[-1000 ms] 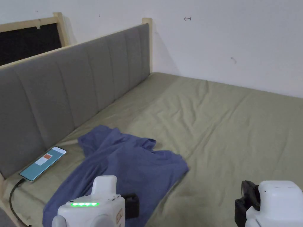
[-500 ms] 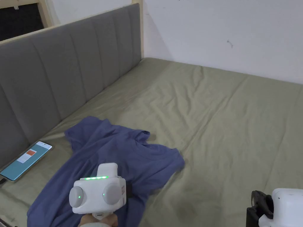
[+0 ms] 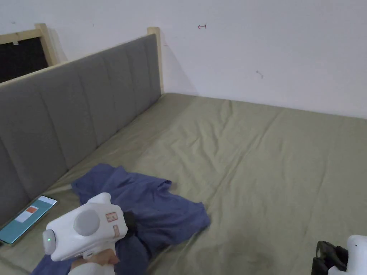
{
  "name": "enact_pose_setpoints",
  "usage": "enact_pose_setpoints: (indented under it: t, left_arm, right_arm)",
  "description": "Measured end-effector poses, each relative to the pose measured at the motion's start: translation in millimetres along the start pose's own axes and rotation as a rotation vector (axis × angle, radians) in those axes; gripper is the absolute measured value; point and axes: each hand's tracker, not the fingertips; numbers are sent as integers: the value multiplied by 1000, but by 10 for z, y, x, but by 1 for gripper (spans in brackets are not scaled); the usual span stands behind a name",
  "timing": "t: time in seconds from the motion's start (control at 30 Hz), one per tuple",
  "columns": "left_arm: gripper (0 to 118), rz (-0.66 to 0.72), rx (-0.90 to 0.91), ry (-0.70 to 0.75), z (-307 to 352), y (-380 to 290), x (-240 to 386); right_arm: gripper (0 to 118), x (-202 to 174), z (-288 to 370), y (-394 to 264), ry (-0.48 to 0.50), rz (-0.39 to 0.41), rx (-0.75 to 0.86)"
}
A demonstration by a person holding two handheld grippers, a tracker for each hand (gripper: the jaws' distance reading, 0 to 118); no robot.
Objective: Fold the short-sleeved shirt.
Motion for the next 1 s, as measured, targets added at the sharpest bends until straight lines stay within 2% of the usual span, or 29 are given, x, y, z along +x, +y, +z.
enact_pose_setpoints:
  t: [0.13,0.33,0.43,0.5,0.63,0.7,0.8,0.87,0.93,1.0]
  left_arm:
    - [4,-70,68,-91,278,275,578]
    - [4,-325,125,-344,635,272,1926]
    - [3,-467,101,-455,788,-48,2636]
    - [4,-537,50,-591,879,-410,3024]
    - [3,-678,-68,-842,1019,-1141,3395]
    - [4,-735,-120,-889,1040,-1509,3473]
    - [4,-813,-204,-839,757,-2062,3513]
    - [4,-889,-321,-661,364,-2467,3540]
    - [4,-976,-388,-579,30,-2799,3513]
    - [4,-993,-471,-512,-223,-3082,3456]
  right_arm:
    - [0,160,134,66,-28,-59,36]
    - [0,468,373,187,-100,-122,101]
    - [0,701,537,241,-161,-153,141]
    - [0,899,672,281,-219,-175,173]
    - [0,1251,912,313,-317,-233,212]
    - [0,1444,1014,294,-357,-274,229]
    - [0,1698,1095,202,-413,-320,227]
    - [0,1768,1117,119,-449,-348,200]
    - [0,1863,1120,15,-453,-371,175]
    - [0,1908,1108,-65,-466,-377,139]
